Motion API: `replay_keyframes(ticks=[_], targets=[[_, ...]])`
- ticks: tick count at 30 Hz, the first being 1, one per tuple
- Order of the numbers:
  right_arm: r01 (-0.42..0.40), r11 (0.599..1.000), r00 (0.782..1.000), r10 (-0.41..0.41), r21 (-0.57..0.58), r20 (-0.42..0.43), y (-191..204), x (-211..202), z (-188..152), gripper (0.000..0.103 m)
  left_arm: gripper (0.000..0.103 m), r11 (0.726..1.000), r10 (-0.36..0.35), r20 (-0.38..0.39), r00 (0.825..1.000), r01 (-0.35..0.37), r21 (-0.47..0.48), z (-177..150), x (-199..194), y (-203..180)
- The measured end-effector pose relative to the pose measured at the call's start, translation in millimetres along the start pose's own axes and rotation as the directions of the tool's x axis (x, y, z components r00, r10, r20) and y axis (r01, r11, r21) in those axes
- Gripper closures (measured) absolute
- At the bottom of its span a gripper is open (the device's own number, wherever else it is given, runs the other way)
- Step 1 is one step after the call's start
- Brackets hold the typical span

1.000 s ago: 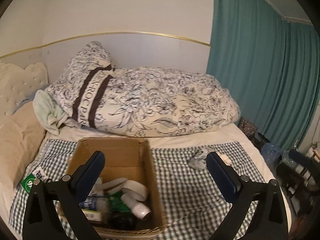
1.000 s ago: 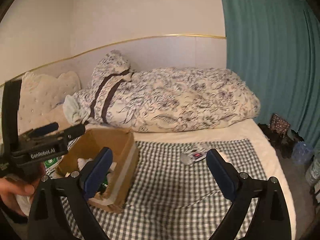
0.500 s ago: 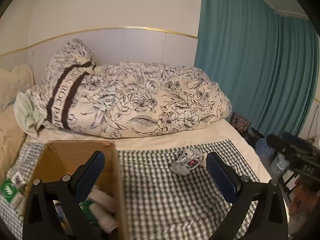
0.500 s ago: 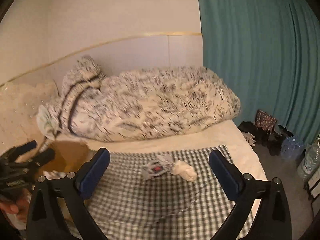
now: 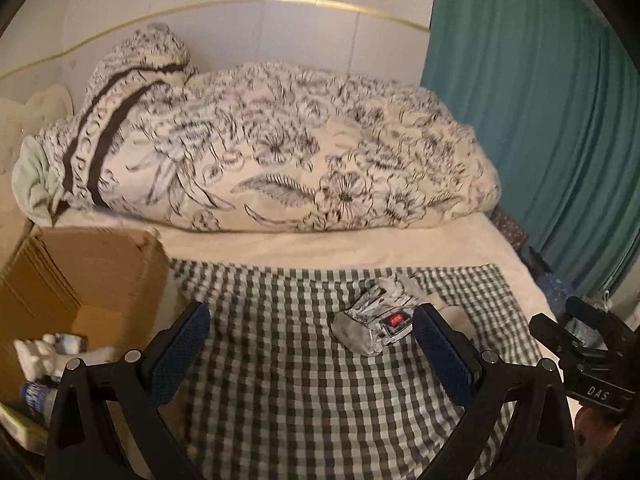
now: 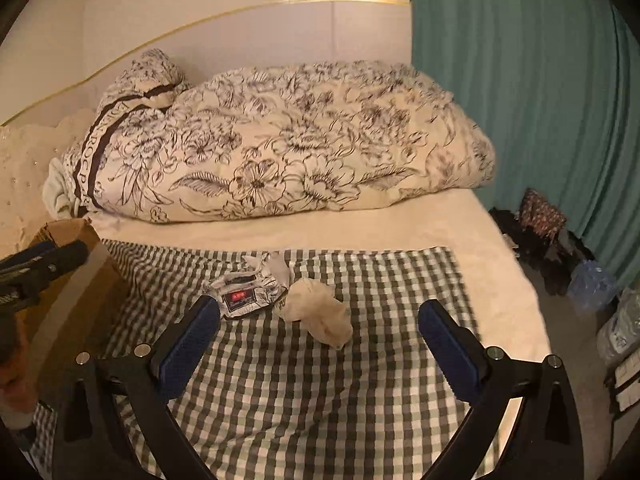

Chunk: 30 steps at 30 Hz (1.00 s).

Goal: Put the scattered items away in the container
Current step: 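Move both tools back toward the gray packet and white cloth, then grasp the gray tissue packet with the left tool while the right tool grasps the white cloth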

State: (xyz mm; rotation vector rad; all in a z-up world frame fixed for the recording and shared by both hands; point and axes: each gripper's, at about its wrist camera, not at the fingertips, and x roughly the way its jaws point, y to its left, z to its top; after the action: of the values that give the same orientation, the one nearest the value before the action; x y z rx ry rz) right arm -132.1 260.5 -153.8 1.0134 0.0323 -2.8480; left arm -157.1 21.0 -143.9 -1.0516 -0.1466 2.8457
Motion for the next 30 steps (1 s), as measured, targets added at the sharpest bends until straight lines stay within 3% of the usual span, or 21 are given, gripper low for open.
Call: replay_keyframes(ticks=[5, 11, 22, 26, 28, 30], targets=[[-0.031, 0.999, 0.999, 0.03, -0.03, -0.037, 2.7, 42.4, -1.3, 0.003, 0.0, 0.999, 0.032, -0.053, 0.998, -0.031, 0.015, -9.6, 39.3, -12.5], [0.006, 0.999, 0.993, -0.011, -0.042, -0.116, -5.6, 93.5, -16.6, 0.003, 0.0, 0.998, 0.053, -0.091, 0.994, -0.049, 0.038, -20.6, 82.1, -25.5], [0.001, 0.999, 0.986, -0.007, -0.038, -0.164, -10.3, 131.8, -21.0, 0.006, 0.0, 0.998, 0.044, -0.16, 0.986, -0.037, 0.051, -30.5, 143.1, -49.5], [-0.01, 0.999, 0.98, 0.003, -0.035, -0.198, -12.8, 145.5, -24.9, 0.015, 0.0, 0.997, 0.05, -0.184, 0.982, -0.04, 0.063, -35.5, 161.9, -51.2], [-0.015, 0.999, 0.976, 0.003, -0.053, -0.217, -10.1, 152.0, -28.7, 0.021, 0.005, 0.997, 0.052, -0.205, 0.977, -0.038, 0.068, -38.9, 168.9, -51.7], [-0.02, 0.998, 0.972, 0.005, -0.06, -0.234, -7.9, 158.8, -32.4, 0.031, 0.02, 0.997, 0.044, -0.223, 0.974, -0.028, 0.074, -43.1, 175.5, -53.0]])
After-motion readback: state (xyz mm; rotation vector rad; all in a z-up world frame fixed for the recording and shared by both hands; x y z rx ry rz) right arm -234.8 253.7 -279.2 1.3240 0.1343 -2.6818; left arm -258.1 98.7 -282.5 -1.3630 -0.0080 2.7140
